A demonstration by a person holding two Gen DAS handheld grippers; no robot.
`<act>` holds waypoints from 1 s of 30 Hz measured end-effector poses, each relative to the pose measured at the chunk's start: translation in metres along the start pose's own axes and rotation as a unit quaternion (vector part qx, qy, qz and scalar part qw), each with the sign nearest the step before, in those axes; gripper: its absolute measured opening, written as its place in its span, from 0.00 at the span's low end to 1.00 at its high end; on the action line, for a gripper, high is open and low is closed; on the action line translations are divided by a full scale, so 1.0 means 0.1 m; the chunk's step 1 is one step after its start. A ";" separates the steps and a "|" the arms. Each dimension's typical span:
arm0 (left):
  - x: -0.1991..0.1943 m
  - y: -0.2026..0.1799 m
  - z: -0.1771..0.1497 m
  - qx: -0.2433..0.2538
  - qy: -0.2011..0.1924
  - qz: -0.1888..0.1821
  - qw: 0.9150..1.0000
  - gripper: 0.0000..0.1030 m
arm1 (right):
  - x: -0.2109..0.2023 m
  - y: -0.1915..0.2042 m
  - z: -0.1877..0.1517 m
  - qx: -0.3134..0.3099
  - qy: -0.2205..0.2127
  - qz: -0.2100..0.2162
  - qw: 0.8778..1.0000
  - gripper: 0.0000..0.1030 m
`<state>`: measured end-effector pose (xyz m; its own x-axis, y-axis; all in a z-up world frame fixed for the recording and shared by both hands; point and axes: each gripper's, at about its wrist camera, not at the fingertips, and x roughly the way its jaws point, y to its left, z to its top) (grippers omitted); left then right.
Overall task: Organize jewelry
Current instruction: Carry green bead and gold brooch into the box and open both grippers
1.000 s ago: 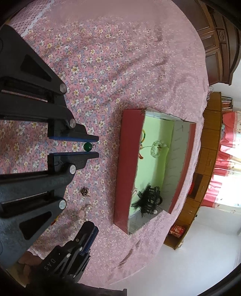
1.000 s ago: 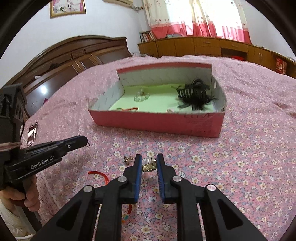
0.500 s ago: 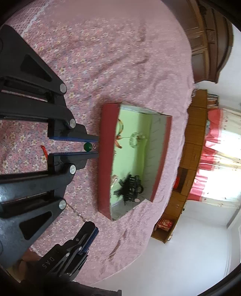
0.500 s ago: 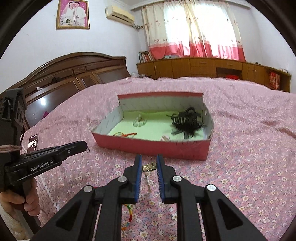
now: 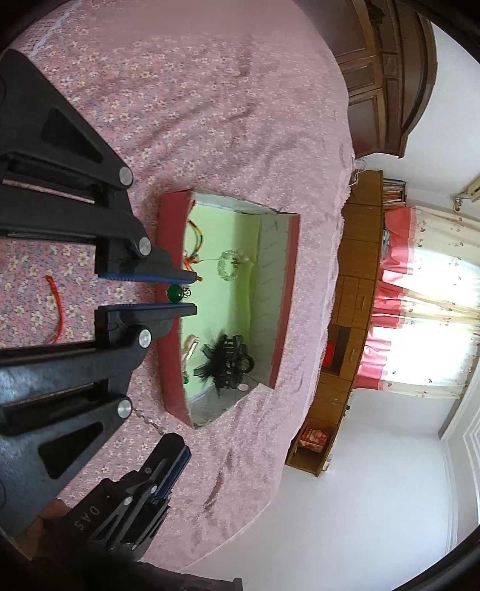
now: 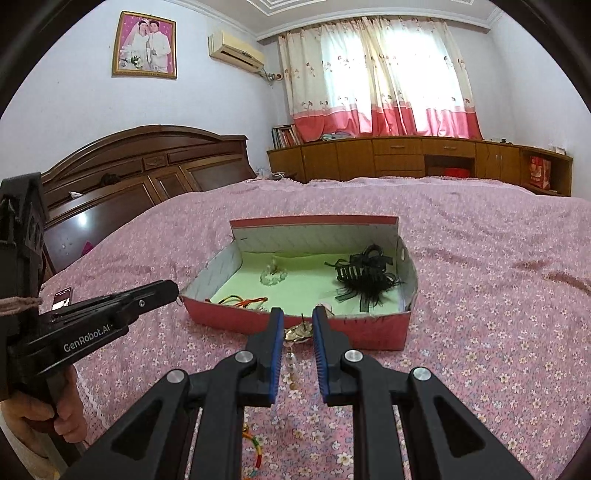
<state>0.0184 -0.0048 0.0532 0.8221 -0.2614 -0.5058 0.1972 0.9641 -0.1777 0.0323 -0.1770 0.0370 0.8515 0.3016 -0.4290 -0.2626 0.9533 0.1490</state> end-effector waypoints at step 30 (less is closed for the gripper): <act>0.74 0.34 0.39 -0.007 -0.045 0.042 0.998 0.01 | 0.60 -0.34 0.49 -0.012 -0.057 -0.076 0.995 0.17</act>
<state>0.1068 0.0105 0.0431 0.8801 -0.1733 -0.4421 0.1181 0.9817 -0.1497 0.1143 -0.1917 0.0498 0.9278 0.1513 -0.3411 -0.1364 0.9884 0.0674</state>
